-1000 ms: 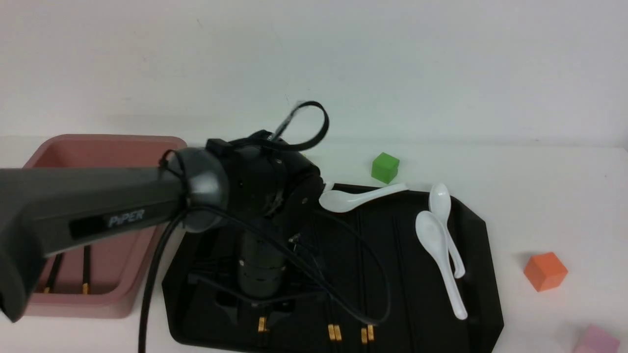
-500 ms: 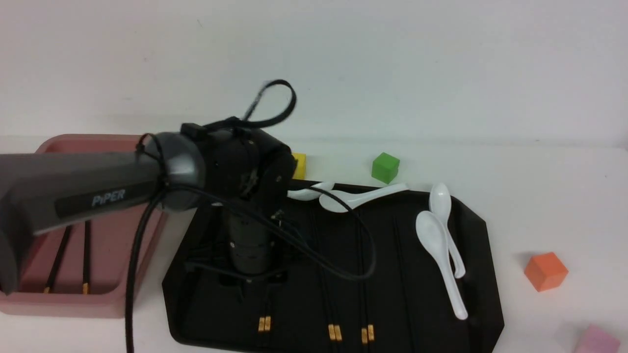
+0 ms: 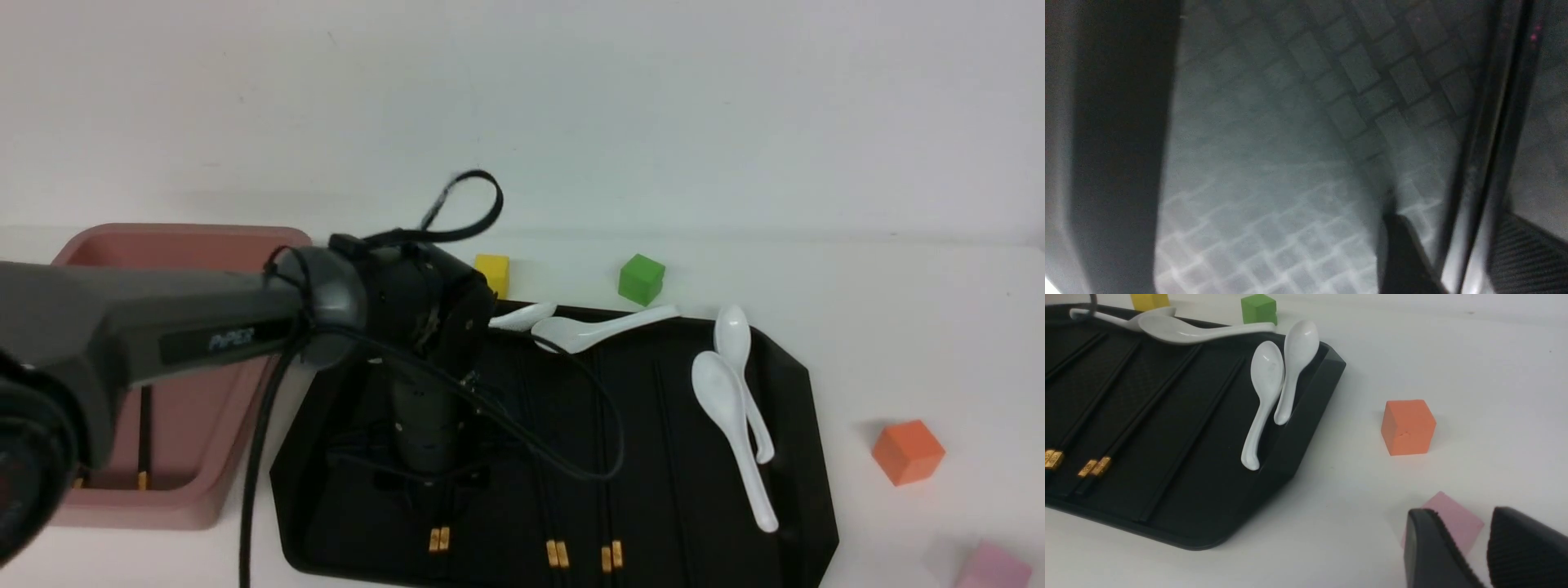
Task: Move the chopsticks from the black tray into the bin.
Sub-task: Use the left arm to grab a pair of chopsticks
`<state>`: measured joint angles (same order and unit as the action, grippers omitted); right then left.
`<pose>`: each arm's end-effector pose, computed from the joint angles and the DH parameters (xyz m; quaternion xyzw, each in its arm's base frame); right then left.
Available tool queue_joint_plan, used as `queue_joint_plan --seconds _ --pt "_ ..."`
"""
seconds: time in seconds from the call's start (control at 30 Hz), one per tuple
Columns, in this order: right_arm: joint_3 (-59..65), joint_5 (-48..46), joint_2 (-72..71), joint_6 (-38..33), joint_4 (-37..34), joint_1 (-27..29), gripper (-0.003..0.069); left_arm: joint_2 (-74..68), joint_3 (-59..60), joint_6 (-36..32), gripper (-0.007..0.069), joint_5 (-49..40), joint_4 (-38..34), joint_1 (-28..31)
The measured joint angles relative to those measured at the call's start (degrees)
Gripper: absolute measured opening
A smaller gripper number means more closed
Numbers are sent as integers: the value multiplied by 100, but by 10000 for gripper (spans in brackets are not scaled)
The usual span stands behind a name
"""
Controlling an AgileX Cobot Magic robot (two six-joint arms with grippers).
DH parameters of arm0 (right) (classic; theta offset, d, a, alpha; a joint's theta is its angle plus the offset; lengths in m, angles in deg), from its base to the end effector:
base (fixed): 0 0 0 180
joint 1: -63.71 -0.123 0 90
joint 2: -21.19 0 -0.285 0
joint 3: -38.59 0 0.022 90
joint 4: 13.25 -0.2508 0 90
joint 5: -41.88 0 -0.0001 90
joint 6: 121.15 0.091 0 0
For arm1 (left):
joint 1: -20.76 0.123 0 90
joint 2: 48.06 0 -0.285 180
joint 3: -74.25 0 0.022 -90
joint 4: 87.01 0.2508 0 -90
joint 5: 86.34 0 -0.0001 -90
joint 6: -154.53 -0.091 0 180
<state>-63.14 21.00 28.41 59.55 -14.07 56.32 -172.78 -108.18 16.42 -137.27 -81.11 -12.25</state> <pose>0.0523 0.0073 0.1747 -0.0429 0.7994 0.0483 0.5973 0.3368 -0.2102 0.1518 -0.0473 0.9963 -0.0027 0.0723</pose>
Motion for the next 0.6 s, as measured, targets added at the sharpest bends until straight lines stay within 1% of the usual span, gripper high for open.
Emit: queue_joint_plan --seconds 0.13,0.2,0.23,0.33,0.37,0.5,0.6 --pt "0 0 0 -5 0 0 240 -75 -55 -28 311 -15 -1 0" --pt "0 0 0 -5 0 0 240 -105 -83 -28 274 -22 -26 0" --pt "0 0 0 -5 0 0 240 -105 -83 -28 268 -22 -27 0" --pt "0 0 0 -5 0 0 240 -124 -109 -35 125 -16 -121 -5" --pt "0 0 0 -5 0 0 240 -113 -109 -35 105 -21 -133 -5" --pt "0 0 0 -16 0 0 240 10 -64 -35 115 -24 -250 -5" --pt "0 0 0 -16 0 0 240 403 1 -35 115 -232 -388 -1"
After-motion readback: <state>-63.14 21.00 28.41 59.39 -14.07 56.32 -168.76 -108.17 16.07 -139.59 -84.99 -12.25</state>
